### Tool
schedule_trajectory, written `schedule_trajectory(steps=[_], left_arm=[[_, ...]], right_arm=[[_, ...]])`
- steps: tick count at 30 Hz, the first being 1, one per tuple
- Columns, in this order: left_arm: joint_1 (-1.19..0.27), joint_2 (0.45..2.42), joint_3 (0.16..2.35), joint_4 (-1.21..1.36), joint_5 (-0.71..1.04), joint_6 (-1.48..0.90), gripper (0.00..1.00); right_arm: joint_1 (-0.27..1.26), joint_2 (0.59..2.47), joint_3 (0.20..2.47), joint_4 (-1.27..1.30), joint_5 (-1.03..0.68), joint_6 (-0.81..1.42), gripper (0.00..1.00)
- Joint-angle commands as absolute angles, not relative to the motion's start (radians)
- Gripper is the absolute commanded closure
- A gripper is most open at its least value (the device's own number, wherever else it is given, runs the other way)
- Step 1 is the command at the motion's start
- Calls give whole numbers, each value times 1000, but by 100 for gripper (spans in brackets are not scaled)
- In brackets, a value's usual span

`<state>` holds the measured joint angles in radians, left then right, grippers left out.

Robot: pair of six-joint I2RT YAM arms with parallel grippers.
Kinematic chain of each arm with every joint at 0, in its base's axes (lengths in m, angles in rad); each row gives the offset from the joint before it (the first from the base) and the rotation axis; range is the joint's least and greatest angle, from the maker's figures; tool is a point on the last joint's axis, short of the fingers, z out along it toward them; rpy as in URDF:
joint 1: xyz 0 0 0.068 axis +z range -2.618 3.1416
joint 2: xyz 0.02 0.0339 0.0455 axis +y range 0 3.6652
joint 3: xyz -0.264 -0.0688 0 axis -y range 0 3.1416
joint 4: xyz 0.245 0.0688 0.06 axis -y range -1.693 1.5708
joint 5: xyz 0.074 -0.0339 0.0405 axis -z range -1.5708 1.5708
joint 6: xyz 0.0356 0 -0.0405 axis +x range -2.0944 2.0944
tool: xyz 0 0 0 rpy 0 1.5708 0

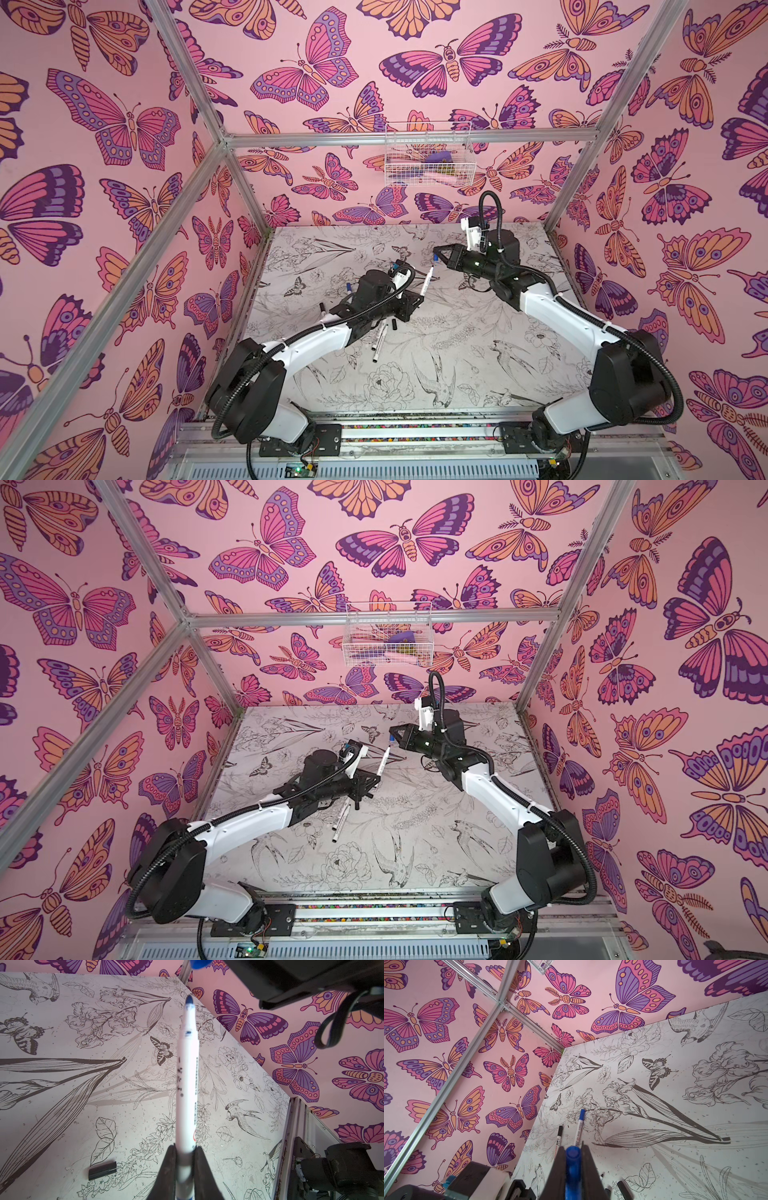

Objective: Insert the pens into the pen caps
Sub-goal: 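Carry the blue cap over the marker tip held upright by the left gripper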

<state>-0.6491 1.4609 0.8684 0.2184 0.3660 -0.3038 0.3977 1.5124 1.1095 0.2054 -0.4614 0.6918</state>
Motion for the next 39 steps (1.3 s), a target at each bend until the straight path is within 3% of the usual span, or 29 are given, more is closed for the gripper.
schedule_trajectory(steps=[1,39], left_arm=[[-654,1437,855,255,358,-284,100],[-654,1442,848,273,322,-296,100]], right_arm=[[391,1532,1149,218,-462,696,100],[414,1555,1094,278,-524,768,100]])
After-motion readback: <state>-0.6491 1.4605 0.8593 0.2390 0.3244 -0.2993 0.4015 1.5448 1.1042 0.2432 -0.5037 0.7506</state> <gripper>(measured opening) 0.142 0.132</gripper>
